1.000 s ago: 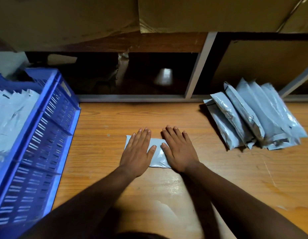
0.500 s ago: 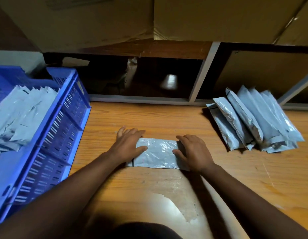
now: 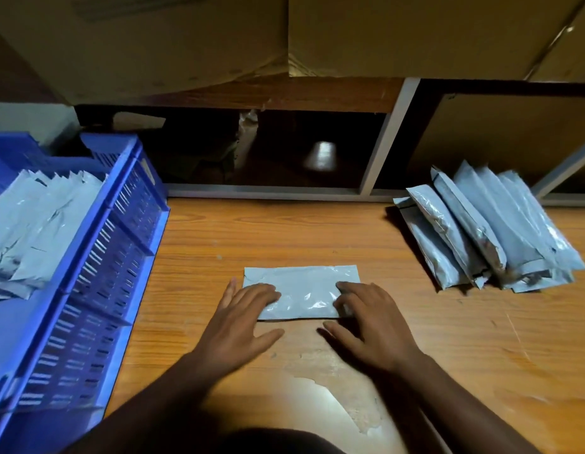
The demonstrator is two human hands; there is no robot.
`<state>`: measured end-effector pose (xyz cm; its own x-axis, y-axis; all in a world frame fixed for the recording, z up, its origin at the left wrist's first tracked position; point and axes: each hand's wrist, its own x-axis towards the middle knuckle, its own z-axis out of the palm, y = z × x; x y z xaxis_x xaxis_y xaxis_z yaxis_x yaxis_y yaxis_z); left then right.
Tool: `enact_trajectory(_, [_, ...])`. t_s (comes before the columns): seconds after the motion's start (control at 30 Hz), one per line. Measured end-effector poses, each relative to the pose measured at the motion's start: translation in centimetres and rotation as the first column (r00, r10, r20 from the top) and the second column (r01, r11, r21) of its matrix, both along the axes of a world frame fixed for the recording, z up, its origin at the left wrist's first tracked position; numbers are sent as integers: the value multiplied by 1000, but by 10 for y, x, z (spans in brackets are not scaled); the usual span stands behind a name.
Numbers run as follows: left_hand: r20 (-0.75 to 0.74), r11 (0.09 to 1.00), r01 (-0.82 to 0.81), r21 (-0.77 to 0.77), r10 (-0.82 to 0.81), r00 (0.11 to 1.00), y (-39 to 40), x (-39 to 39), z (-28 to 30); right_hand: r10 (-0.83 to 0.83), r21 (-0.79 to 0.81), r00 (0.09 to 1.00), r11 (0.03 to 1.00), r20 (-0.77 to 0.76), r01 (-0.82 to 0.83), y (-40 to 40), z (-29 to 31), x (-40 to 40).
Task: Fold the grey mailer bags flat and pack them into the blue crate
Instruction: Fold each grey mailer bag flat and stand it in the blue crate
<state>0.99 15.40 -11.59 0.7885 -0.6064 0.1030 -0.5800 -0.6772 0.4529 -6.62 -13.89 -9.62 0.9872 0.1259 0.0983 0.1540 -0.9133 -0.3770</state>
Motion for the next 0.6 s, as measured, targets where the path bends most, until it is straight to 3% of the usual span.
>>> enact_trajectory(0.1, [28,993,-67,-92,70,997,-15,3,9,-37,24,998,999,48,36,12,9,16])
enact_trajectory(0.27, [-7,986,-150,75,151,988,-67,27,0,-13,-121,998,993,-64,5,54,-12,70])
enact_trajectory(0.37, [50,967,-157,199,150,987,-71,31,-12,-52,-189,991,982,-127,27,61,-33,75])
enact_trajectory(0.6, [147,963,-187,195,160,976,-72,30,-27,-63,-212,992,976,-107,39,64,-40,76])
